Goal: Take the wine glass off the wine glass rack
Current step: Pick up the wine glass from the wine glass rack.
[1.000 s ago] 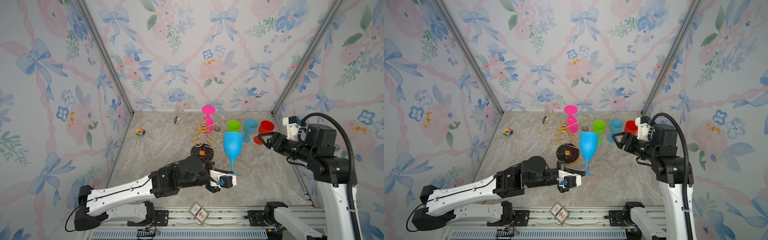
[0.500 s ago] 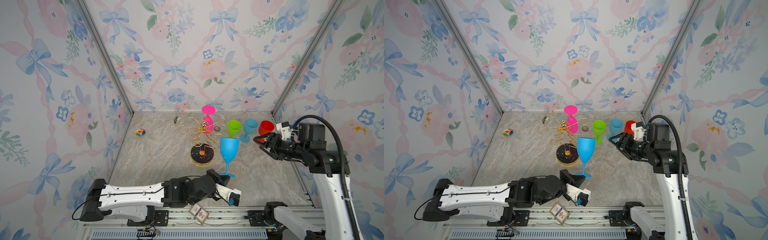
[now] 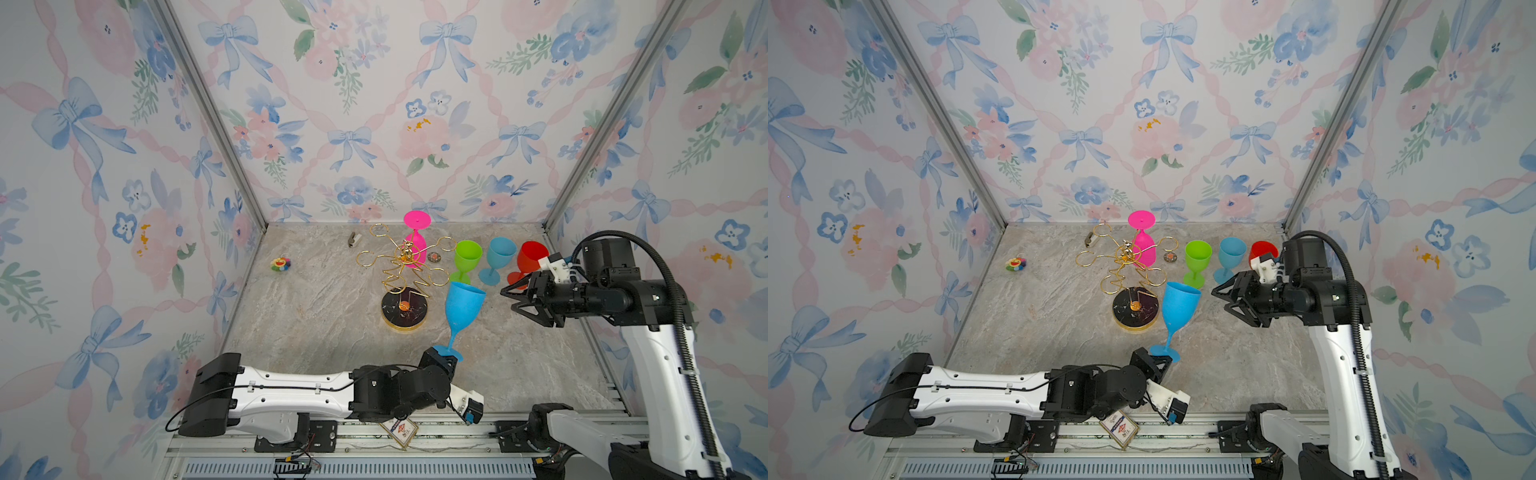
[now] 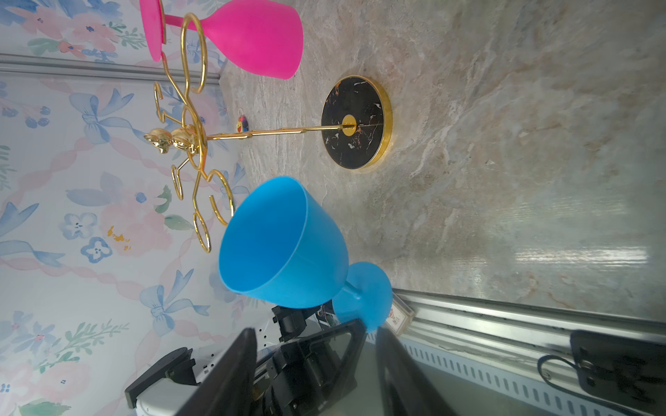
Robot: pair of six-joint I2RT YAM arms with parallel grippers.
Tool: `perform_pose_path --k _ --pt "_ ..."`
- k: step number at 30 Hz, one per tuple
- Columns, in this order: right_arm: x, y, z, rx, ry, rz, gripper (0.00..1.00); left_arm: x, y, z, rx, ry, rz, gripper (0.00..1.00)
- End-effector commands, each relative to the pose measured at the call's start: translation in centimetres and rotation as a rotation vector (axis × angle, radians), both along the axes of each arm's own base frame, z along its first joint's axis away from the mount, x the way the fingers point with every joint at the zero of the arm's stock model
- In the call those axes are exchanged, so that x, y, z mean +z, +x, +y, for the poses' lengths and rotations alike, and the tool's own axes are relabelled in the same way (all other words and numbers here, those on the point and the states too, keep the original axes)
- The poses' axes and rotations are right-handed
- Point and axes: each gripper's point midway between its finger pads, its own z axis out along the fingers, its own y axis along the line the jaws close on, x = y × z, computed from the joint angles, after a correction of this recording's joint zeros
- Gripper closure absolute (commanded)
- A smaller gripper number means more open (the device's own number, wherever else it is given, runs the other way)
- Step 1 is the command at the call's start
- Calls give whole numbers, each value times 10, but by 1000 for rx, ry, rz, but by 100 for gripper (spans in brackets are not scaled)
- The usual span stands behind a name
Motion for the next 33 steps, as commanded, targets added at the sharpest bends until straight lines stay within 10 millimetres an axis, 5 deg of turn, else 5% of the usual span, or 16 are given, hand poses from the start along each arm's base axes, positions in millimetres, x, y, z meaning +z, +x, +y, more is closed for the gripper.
perform_pose_path --k 1,9,33 --pt "5 -2 5 67 -35 16 46 3 1 0 -5 9 -59 100" --pt "-8 10 13 127 -55 75 61 2 10 1 19 75 -148 100" --pt "-13 27 23 175 -68 116 67 6 21 4 44 131 -301 100"
